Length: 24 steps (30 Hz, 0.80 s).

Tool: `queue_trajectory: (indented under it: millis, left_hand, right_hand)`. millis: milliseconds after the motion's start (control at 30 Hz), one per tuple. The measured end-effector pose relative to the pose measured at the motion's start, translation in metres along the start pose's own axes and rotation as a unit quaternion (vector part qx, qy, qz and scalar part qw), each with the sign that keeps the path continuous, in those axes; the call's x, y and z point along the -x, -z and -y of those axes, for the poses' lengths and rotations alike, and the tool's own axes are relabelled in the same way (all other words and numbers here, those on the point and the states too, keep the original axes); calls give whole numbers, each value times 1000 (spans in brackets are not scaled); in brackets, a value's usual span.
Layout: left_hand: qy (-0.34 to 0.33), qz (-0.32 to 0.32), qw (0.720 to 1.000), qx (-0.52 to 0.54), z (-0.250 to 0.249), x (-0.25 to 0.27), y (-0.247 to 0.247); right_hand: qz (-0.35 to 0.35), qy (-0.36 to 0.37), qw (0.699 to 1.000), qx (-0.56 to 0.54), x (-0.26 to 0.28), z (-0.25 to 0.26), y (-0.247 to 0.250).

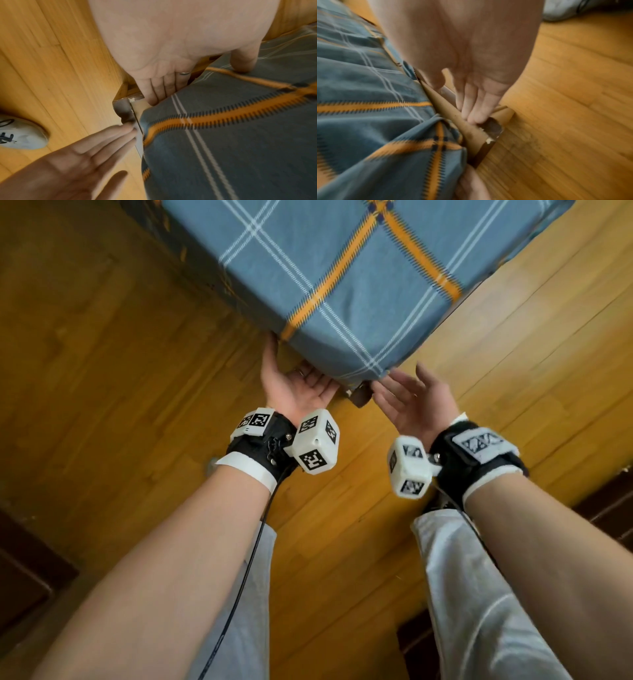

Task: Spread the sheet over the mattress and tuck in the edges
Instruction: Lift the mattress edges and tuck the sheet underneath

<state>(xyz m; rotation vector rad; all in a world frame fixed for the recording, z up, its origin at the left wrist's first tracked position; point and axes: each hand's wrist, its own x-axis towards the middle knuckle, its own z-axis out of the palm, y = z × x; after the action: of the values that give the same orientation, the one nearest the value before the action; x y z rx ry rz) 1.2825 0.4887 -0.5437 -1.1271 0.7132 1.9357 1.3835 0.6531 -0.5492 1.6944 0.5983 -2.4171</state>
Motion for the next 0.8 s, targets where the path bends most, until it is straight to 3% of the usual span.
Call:
queue_trajectory:
  millis: [67,200,333,567,800]
  left_hand:
    - [2,2,1000,-3,0,1,-1]
    - [9,-1,1000,-14,-2,1,-1]
    - [14,19,999,-23,-6,1,2]
    - [0,27,999,-47,-5,5,-1]
    - [32,11,997,-63,-6,9,-3]
  right_hand:
    - [-49,28,998,-38,7,-11,11]
    - [5,-17,999,-51,11,-26,-15]
    - [19,-8,993,-119,2,-20,-40]
    - [37,5,998,-41,-2,-19,-43]
    - [-53,44,998,0,-1,-24,-46]
